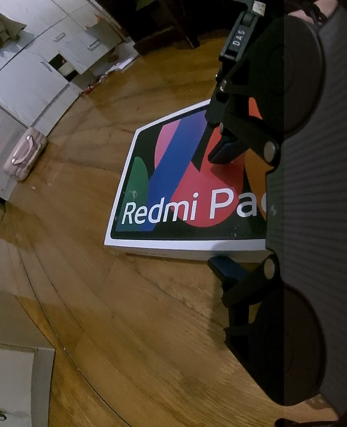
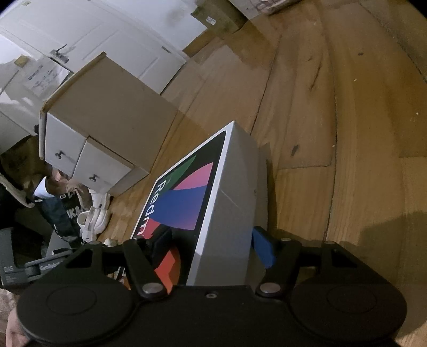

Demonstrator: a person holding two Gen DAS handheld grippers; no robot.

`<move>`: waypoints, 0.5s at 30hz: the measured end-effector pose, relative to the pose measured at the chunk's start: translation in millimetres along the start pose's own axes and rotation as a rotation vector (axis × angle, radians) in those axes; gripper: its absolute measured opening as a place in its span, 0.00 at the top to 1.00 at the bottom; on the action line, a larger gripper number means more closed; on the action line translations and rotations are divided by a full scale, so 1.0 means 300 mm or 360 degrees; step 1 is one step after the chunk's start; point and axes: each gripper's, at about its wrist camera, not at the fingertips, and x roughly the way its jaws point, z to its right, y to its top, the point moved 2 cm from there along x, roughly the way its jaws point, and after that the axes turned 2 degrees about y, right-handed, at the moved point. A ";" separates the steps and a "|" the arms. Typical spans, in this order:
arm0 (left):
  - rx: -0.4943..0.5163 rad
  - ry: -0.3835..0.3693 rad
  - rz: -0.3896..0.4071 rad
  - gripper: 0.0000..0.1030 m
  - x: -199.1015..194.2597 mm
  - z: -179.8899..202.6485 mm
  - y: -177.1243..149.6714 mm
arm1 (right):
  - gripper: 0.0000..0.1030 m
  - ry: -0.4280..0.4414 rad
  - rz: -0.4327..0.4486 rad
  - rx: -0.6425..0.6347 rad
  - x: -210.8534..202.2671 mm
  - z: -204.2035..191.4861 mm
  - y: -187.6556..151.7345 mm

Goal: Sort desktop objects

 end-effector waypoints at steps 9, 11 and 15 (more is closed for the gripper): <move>-0.0001 -0.0024 0.0016 0.27 -0.027 -0.007 0.007 | 0.31 -0.0046 0.0061 0.0021 -0.024 -0.012 -0.025; -0.0003 -0.0031 0.0022 0.27 -0.034 -0.010 0.010 | 0.31 -0.0048 0.0071 0.0009 -0.029 -0.018 -0.025; -0.0029 -0.0052 0.0041 0.27 -0.040 -0.027 0.007 | 0.33 -0.0037 0.0083 -0.0005 -0.044 -0.022 -0.020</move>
